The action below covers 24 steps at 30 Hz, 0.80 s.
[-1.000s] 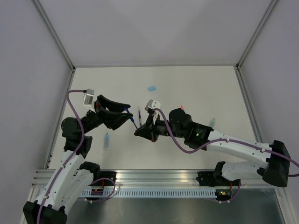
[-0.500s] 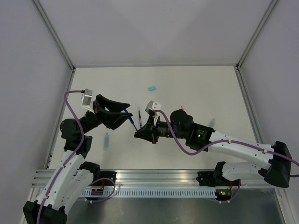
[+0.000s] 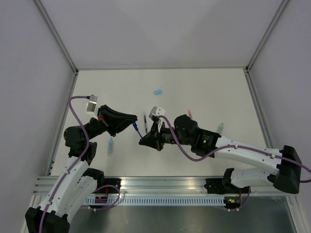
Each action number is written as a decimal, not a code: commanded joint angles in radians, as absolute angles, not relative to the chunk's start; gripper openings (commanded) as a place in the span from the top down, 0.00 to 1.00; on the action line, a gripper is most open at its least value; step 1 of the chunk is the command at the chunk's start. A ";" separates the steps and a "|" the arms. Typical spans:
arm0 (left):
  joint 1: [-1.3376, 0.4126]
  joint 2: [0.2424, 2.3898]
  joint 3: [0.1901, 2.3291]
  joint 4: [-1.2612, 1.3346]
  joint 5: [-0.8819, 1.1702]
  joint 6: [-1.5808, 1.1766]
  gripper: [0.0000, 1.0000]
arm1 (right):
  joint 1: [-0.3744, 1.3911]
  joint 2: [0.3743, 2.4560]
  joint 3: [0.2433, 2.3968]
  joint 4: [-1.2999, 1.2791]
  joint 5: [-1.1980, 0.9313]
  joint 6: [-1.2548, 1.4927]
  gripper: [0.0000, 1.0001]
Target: Insert the pens into the pen caps
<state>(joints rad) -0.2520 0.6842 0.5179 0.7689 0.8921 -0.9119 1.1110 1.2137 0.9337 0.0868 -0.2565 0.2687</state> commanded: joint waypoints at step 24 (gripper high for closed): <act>-0.385 0.696 0.314 0.718 0.943 -0.937 0.98 | 1.046 1.275 1.305 0.272 0.012 0.210 1.00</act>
